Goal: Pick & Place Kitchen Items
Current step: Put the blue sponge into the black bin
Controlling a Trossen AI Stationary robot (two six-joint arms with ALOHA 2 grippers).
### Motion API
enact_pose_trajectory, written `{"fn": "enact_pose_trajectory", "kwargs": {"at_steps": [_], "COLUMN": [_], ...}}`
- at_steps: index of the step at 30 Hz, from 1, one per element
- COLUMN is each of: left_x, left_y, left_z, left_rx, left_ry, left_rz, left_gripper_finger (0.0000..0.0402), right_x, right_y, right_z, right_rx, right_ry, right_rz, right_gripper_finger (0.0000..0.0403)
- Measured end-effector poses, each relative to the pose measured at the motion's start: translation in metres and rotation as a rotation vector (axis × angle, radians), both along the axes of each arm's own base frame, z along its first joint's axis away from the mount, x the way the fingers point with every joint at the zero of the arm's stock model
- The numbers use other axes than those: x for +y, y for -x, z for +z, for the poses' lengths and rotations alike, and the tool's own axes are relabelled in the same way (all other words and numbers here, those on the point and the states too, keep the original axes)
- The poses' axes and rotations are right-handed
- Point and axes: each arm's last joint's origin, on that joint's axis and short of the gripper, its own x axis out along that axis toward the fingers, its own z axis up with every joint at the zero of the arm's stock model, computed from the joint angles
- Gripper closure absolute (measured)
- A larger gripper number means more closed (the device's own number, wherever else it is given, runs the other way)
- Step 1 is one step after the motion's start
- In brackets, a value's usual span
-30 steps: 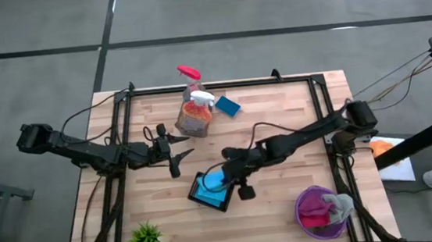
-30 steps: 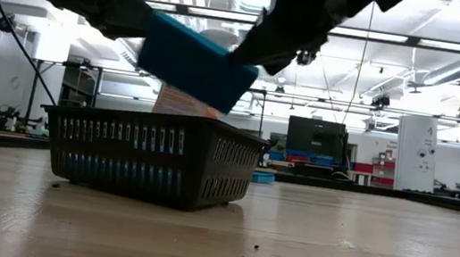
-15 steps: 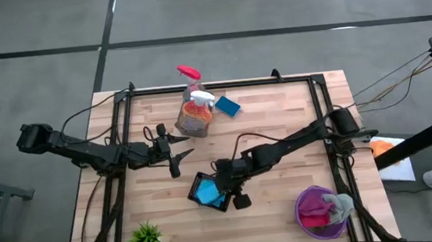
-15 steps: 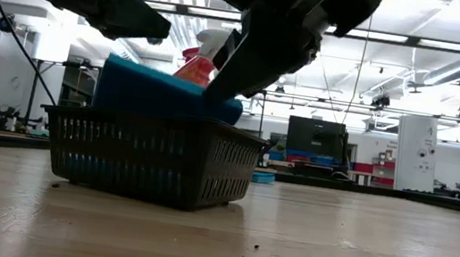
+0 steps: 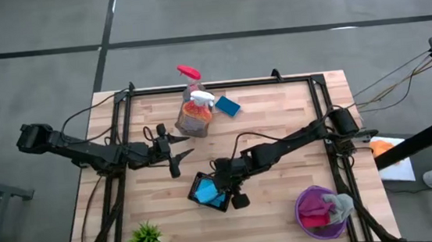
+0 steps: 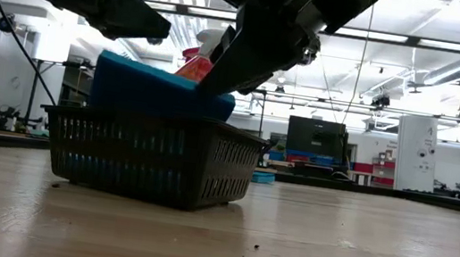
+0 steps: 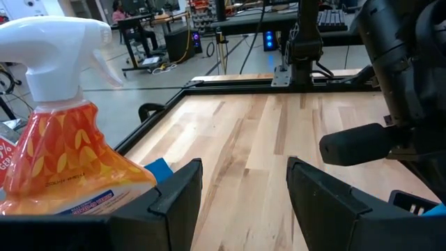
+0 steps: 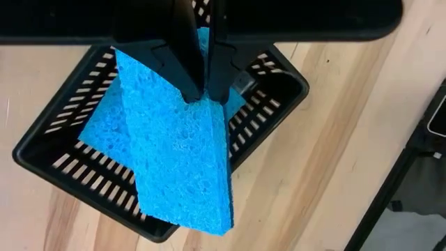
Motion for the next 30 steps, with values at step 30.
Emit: {"fn": "enact_pose_trajectory", "kwargs": {"at_steps": [30], "left_x": [0.0], "left_y": [0.0], "left_z": [0.0], "left_rx": [0.001], "left_ry": [-0.001], "left_rz": [-0.001], "left_gripper_finger": [0.0192], "right_x": [-0.012], "right_y": [0.002], "right_z": [-0.001], "right_rx": [0.068], "right_ry": [0.01], "right_rz": [-0.068], "right_gripper_finger": [0.0358]}}
